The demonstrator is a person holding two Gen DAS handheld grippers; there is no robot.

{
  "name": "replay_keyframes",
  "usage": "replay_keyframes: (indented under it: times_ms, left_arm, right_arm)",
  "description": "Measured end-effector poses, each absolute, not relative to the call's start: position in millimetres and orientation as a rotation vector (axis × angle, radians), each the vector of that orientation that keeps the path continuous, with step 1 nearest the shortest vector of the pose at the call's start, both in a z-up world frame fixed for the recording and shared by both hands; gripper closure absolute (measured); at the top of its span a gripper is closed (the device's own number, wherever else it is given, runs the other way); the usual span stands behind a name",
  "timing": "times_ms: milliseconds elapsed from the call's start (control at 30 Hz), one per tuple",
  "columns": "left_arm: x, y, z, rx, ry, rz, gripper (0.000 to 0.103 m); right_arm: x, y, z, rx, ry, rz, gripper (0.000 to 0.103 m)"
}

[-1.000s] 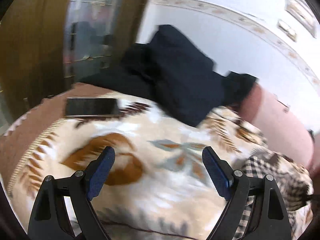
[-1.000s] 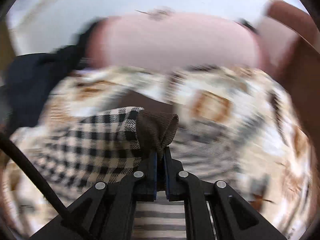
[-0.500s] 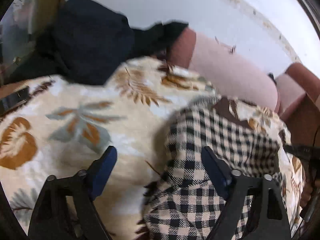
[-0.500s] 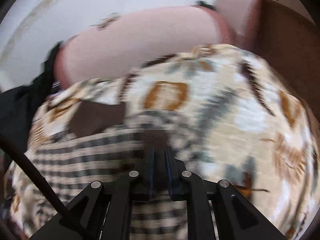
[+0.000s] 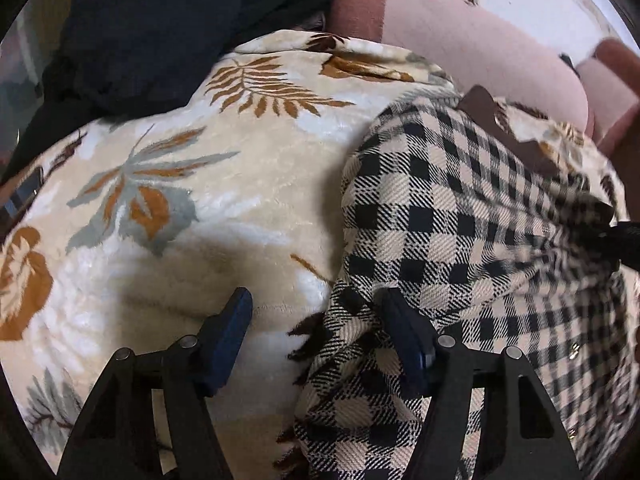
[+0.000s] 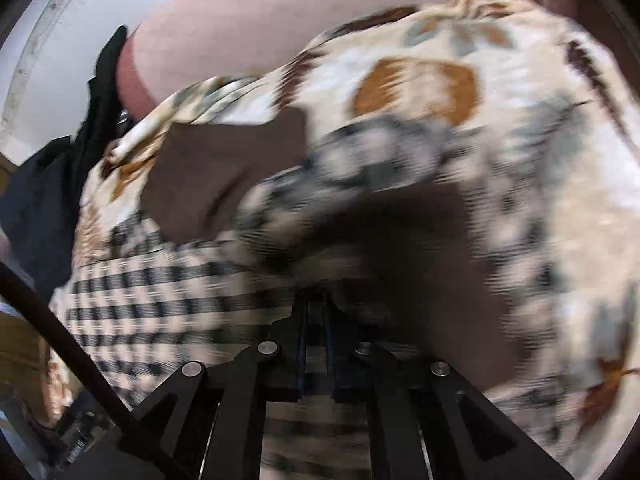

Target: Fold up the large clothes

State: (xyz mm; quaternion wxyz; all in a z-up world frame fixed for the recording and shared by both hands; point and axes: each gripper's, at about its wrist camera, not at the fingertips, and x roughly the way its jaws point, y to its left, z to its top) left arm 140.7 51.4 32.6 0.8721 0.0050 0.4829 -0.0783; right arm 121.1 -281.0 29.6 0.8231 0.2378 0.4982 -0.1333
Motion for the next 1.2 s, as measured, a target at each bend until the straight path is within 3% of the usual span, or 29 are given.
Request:
replay_keyframes:
  times_ms: [67, 133, 167, 267, 367, 533, 567, 700, 800, 900, 967, 1133, 1200]
  left_arm:
    - [142, 52, 35, 0.017, 1.014, -0.170, 0.040]
    - [141, 64, 45, -0.036, 1.018, -0.172, 0.060]
    - [139, 74, 52, -0.074, 1.005, -0.161, 0.061]
    - [127, 108, 74, -0.159, 0.924, -0.108, 0.059]
    - [117, 140, 81, -0.215, 0.890, -0.024, 0.051]
    - [116, 161, 70, -0.301, 0.928, 0.015, 0.051]
    - [114, 162, 69, -0.302, 0.931, 0.016, 0.051]
    - [111, 152, 70, -0.280, 0.926, -0.003, 0.051]
    - [111, 138, 73, -0.247, 0.911, -0.026, 0.051]
    - [109, 124, 75, -0.219, 0.895, -0.056, 0.048]
    - [108, 115, 75, -0.197, 0.880, -0.063, 0.044]
    - [120, 84, 78, -0.170, 0.822, -0.157, 0.042]
    - [124, 71, 70, -0.134, 0.843, -0.166, 0.042]
  right_arm:
    - [110, -277, 47, 0.466, 1.021, -0.296, 0.097]
    - [103, -255, 69, 0.435, 0.981, -0.217, 0.091]
    - [102, -242, 75, 0.434, 0.972, -0.169, 0.091]
    - [109, -195, 84, 0.463, 0.958, -0.009, 0.091]
    - [130, -148, 72, 0.500, 0.969, 0.123, 0.091]
    - [139, -110, 7, 0.649, 1.106, 0.176, 0.089]
    - [125, -110, 2, 0.683, 1.059, 0.188, 0.089]
    - [99, -108, 3, 0.580, 1.163, 0.264, 0.089]
    - [95, -140, 40, 0.577, 1.028, 0.188, 0.087]
    - [114, -174, 58, 0.639, 0.896, 0.142, 0.076]
    - [128, -193, 47, 0.724, 0.849, 0.126, 0.059]
    - [145, -228, 11, 0.756, 0.813, 0.068, 0.061]
    - [137, -260, 0, 0.764, 0.790, -0.012, 0.078]
